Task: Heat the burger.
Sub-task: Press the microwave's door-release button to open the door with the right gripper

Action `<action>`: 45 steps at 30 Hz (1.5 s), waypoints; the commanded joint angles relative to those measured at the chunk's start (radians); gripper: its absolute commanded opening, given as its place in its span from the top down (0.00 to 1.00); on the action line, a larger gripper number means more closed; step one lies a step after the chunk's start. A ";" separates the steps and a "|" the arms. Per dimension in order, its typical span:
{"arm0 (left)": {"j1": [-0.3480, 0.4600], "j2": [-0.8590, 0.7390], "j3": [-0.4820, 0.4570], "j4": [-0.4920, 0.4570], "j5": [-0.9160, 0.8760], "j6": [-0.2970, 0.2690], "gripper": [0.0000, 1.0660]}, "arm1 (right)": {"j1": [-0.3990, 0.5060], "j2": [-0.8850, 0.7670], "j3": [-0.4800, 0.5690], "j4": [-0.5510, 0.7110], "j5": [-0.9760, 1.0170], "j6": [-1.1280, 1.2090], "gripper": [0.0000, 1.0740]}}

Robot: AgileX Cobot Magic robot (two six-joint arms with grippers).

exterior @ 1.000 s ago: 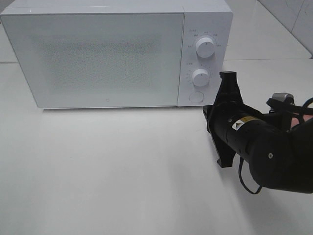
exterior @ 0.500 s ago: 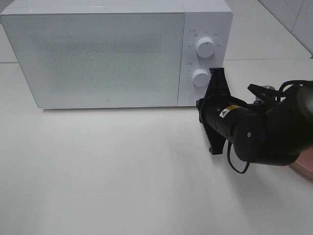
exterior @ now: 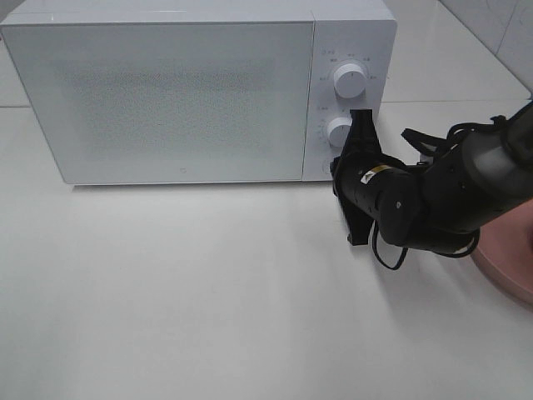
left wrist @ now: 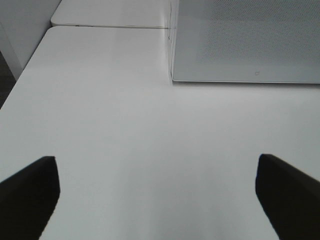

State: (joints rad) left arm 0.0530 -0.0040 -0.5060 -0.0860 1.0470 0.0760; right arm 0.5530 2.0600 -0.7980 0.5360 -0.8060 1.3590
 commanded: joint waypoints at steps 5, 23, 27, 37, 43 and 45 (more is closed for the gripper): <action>0.004 -0.022 0.004 -0.004 -0.014 -0.004 0.04 | -0.021 0.027 -0.039 -0.021 0.003 0.005 1.00; 0.004 -0.022 0.004 -0.004 -0.014 -0.004 0.04 | -0.032 0.084 -0.105 -0.017 -0.117 0.009 1.00; 0.004 -0.022 0.004 -0.004 -0.014 -0.004 0.04 | -0.032 0.084 -0.105 -0.005 -0.179 0.000 1.00; 0.004 -0.022 0.004 -0.004 -0.014 -0.004 0.04 | -0.032 0.085 -0.137 0.021 -0.264 -0.007 1.00; 0.004 -0.022 0.004 -0.004 -0.014 -0.004 0.04 | -0.043 0.105 -0.182 0.020 -0.293 -0.009 1.00; 0.004 -0.022 0.004 -0.004 -0.014 -0.004 0.04 | -0.043 0.116 -0.199 0.022 -0.326 -0.013 1.00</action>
State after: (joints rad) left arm 0.0530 -0.0040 -0.5060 -0.0860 1.0470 0.0760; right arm 0.5370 2.1820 -0.9190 0.5770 -0.8830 1.3640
